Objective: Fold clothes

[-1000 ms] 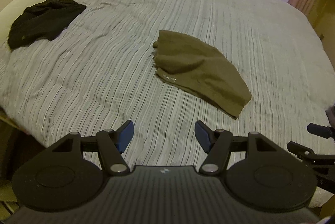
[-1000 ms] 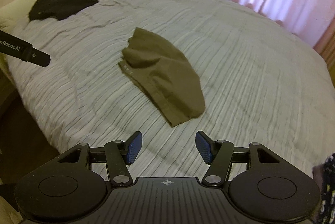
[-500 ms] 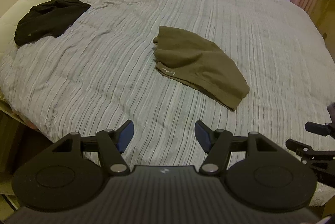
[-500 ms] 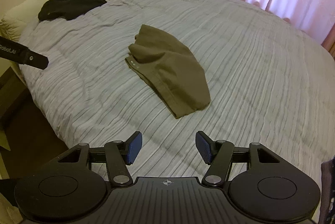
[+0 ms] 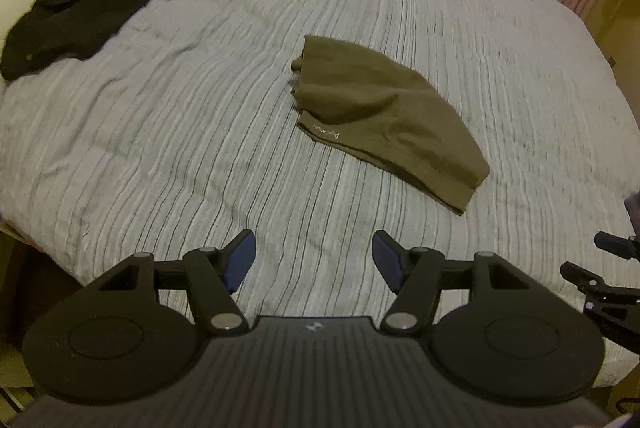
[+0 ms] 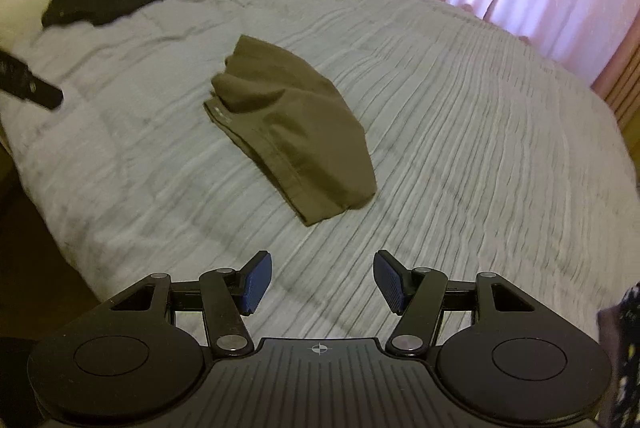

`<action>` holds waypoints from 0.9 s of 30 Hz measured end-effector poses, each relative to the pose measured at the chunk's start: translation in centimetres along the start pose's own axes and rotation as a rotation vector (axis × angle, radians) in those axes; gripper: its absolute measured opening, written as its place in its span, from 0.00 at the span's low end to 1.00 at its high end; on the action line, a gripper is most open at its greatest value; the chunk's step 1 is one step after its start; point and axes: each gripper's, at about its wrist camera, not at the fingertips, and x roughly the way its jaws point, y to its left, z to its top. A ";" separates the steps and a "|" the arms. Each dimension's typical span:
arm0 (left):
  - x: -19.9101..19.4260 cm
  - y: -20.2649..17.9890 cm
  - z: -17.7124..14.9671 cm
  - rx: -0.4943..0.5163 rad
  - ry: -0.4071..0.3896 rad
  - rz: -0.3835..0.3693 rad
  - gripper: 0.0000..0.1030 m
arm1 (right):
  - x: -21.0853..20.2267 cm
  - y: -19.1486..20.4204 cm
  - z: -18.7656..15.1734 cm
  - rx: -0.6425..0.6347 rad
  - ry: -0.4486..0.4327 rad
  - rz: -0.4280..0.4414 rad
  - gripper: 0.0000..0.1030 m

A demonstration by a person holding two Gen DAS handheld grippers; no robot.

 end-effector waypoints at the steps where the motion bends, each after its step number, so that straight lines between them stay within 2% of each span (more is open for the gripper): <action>1: 0.8 0.5 0.4 0.008 0.008 -0.008 0.59 | 1.1 0.4 0.1 -0.018 0.004 -0.018 0.59; 15: 11.4 9.0 6.7 0.120 0.089 -0.083 0.59 | 16.4 5.4 1.6 -0.268 0.073 -0.258 0.59; 20: 15.1 10.6 7.0 0.136 0.136 -0.087 0.58 | 22.4 6.5 1.8 -0.344 0.122 -0.318 0.59; 27: 17.2 11.3 6.3 0.129 0.182 -0.077 0.58 | 26.6 7.3 -0.2 -0.623 0.099 -0.374 0.58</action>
